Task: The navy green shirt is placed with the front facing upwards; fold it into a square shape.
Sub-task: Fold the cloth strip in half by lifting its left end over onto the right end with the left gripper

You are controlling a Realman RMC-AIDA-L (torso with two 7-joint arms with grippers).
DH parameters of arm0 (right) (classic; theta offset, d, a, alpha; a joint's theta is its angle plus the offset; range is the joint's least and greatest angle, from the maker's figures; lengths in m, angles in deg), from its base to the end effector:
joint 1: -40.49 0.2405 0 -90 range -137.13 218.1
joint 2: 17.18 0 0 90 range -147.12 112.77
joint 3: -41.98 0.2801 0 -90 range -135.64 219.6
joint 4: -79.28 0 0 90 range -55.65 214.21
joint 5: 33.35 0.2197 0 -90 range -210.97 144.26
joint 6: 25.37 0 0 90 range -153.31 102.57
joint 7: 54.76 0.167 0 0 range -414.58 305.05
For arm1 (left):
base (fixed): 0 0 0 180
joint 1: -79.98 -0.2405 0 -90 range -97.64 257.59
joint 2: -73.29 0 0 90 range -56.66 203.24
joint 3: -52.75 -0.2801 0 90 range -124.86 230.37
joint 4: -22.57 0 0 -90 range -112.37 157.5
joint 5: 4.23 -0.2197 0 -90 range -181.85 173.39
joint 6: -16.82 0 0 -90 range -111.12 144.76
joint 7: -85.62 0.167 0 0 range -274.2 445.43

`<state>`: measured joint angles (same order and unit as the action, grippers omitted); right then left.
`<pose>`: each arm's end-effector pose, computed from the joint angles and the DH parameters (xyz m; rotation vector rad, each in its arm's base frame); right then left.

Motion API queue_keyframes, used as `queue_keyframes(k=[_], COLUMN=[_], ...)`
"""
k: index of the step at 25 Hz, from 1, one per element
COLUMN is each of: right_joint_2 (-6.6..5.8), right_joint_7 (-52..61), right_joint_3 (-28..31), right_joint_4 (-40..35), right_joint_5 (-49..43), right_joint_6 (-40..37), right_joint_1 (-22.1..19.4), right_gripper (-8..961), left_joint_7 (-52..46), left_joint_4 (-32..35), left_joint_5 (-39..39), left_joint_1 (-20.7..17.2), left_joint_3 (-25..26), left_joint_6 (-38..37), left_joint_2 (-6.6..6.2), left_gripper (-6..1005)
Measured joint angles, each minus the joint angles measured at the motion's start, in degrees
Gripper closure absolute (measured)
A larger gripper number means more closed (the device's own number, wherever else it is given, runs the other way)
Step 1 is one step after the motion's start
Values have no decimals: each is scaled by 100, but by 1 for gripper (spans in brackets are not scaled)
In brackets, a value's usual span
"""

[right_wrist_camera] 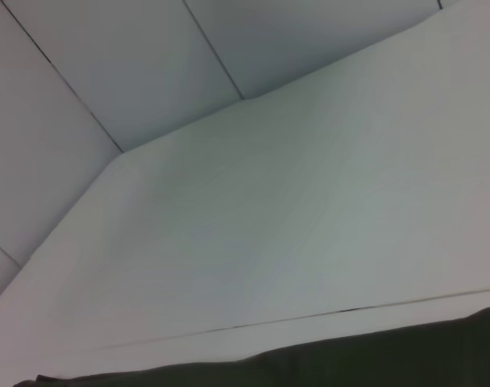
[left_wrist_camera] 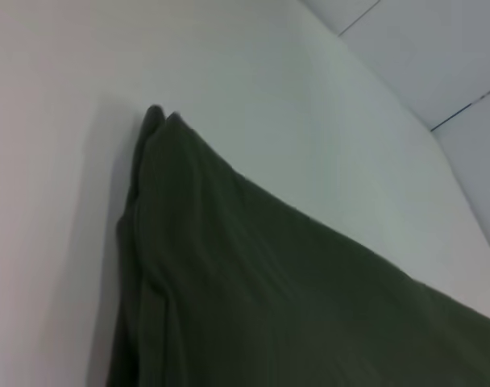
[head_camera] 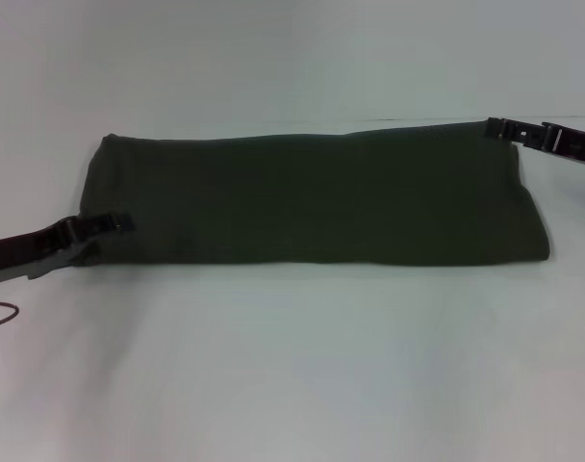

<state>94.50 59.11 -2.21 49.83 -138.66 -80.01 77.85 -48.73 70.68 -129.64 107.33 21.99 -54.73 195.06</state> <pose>0.3130 0.4664 0.0264 -2.0021 1.3407 0.6810 -0.3423 0.3835 0.0085 -1.8783 -1.7543 -0.6946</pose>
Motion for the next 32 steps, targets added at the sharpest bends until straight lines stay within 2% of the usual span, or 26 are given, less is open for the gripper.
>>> queue_keyframes(k=[4, 15, 25, 32], right_joint_2=[-6, -17, -261, -315], right_joint_7=[43, 136, 1012, 1100], right_joint_3=[48, 110, 83, 249], right_joint_4=[-1, -8, 15, -9], right_joint_5=[2, -22, -804, -875], right_joint_6=[-18, 0, -152, -431], right_joint_1=[-33, -44, -65, -229], right_gripper=[39, 39, 39, 40], left_joint_7=[-216, -156, 178, 623], left_joint_4=[-28, -184, 11, -69], left_joint_5=[-219, -342, -365, -395], left_joint_1=[75, 135, 89, 90], left_joint_3=[154, 156, 199, 162], left_joint_6=[-83, 263, 523, 836], left_joint_2=[-61, -41, -74, -78], left_gripper=[201, 201, 201, 202])
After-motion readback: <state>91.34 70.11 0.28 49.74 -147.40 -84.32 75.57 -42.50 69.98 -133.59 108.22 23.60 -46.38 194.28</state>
